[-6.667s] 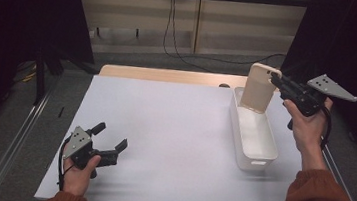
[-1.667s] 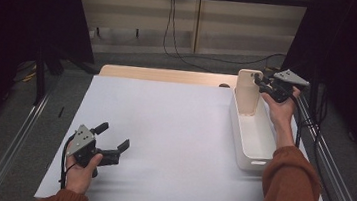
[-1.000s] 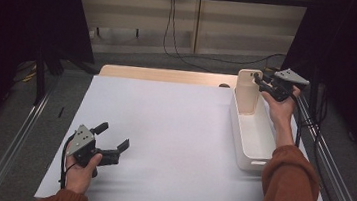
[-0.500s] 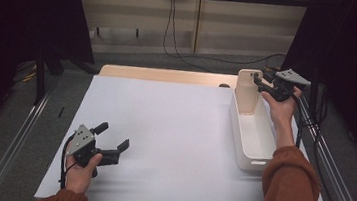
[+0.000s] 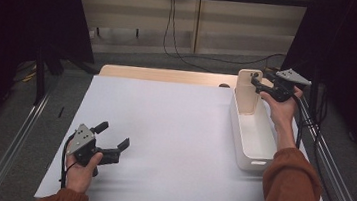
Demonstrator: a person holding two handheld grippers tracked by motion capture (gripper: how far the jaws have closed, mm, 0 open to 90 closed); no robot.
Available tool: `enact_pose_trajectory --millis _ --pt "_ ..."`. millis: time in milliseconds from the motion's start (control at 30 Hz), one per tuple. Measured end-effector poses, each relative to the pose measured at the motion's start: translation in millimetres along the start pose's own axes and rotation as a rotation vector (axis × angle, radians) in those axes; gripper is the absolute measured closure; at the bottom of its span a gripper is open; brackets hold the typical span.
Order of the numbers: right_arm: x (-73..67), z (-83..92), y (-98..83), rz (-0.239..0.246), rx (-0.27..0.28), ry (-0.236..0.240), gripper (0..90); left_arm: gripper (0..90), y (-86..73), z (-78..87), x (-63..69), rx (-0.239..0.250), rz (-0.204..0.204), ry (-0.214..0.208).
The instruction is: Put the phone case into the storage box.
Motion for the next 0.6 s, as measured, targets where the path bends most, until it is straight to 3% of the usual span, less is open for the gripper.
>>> enact_pose_trajectory --millis 600 --pt "-6.7 6.2 2.6 -0.059 0.019 0.018 3.0 3.5 -0.9 -3.1 -2.0 -0.008 0.007 0.011"
Point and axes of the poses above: each handheld gripper's, and its own axes: z roughly backward along the jaws, y roughly out of its top, x roughly to its right, the point moved 9 cm from there along -z, roughly forward along the jaws, and after that the axes turned 15 degrees about y, right-handed, at the moved point
